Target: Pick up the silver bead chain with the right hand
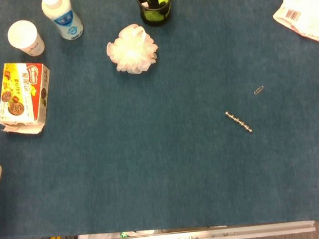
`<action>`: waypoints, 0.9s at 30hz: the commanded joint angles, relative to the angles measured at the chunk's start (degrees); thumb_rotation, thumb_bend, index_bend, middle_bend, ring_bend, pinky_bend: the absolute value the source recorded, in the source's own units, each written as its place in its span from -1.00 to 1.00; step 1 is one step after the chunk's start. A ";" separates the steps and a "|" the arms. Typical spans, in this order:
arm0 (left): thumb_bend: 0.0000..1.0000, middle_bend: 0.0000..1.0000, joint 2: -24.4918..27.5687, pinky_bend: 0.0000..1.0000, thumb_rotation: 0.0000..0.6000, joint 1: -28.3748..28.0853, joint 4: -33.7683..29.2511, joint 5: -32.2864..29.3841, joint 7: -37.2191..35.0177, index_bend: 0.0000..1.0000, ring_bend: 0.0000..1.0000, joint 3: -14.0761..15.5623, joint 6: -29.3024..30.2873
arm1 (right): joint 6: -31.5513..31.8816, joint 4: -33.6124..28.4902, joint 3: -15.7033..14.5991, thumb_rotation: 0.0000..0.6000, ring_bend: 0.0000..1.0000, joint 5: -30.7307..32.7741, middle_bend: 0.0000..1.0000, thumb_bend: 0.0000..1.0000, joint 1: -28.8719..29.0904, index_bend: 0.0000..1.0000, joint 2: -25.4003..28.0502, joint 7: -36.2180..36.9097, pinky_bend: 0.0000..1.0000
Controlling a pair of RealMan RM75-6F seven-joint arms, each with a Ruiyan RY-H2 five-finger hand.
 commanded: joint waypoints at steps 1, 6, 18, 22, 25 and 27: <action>-0.45 -0.94 0.18 -1.00 1.00 -0.01 -0.09 -0.41 -0.07 -0.99 -0.95 -0.07 -0.29 | -0.07 -0.26 0.06 1.00 0.04 -0.12 0.10 -0.77 0.18 0.11 -0.08 -0.28 0.33; -0.45 -0.94 0.25 -1.00 1.00 0.11 0.09 -0.67 -0.48 -0.99 -0.95 -0.13 -0.16 | 0.14 -0.71 -0.01 1.00 0.03 -1.16 0.10 -0.77 0.61 0.11 0.11 -0.39 0.33; -0.45 -0.94 0.53 -1.00 1.00 -0.37 0.31 -1.45 -0.76 -0.99 -0.95 -0.18 -1.53 | -5.34 -3.86 -0.39 1.00 0.03 -9.49 0.10 -0.76 7.28 0.11 2.23 -6.97 0.33; -0.45 -0.94 0.74 -1.00 1.00 -0.31 0.27 -2.01 -1.06 -0.99 -0.95 -0.10 -1.94 | -11.43 -5.24 -0.10 1.00 0.04 -10.82 0.10 -0.76 11.50 0.11 2.65 -10.69 0.33; -0.45 -0.94 0.91 -1.00 1.00 0.03 0.22 -2.55 -1.31 -0.99 -0.95 -0.01 -1.88 | -17.22 -6.01 0.30 1.00 0.10 -10.77 0.13 -0.76 15.05 0.11 2.10 -14.50 0.33; -0.45 -0.94 0.99 -1.00 1.00 0.26 0.26 -3.11 -1.47 -0.99 -0.95 0.01 -1.95 | -20.14 -6.16 0.47 1.00 0.19 -10.62 0.20 -0.76 16.90 0.11 1.40 -16.02 0.35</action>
